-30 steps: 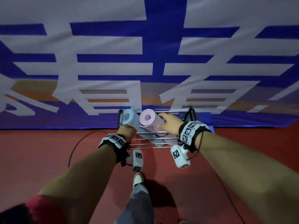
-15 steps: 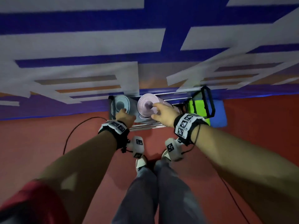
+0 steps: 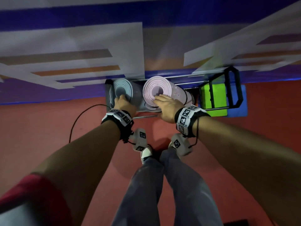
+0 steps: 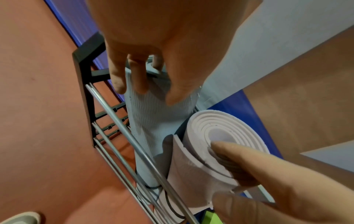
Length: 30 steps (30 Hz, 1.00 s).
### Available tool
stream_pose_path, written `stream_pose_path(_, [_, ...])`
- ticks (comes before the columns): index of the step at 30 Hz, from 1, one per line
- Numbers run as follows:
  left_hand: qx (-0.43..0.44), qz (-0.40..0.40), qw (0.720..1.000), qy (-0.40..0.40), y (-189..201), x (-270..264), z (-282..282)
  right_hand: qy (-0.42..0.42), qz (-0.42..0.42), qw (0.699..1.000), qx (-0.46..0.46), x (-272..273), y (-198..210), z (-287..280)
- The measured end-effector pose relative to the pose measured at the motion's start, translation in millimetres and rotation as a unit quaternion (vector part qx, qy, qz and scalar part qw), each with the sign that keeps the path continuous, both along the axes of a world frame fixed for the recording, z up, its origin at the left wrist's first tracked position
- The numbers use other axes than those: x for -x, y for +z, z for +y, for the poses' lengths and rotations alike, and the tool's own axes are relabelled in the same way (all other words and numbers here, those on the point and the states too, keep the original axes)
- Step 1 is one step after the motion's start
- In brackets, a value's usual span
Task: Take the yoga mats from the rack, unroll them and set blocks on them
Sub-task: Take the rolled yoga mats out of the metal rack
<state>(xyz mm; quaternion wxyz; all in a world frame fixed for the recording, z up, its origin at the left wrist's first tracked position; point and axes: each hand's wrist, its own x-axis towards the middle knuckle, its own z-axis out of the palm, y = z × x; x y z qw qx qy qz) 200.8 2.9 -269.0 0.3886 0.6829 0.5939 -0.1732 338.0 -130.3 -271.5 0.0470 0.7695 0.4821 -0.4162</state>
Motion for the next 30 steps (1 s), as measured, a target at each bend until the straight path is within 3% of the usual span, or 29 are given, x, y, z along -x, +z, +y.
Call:
stream_pose_path(9, [0.003, -0.025, 0.993, -0.116, 13, -48, -27, -0.059, -0.051, 0.997, -0.027, -46, 12, -29])
stream_pose_path(17, [-0.030, -0.047, 0.994, -0.090, 28, -58, -40, -0.076, -0.028, 0.996, -0.029, -54, 17, -49])
stream_pose_path(30, [-0.175, -0.020, 0.978, -0.116, 114, -11, 9, -0.066, -0.014, 0.998, 0.006, -12, 30, -26])
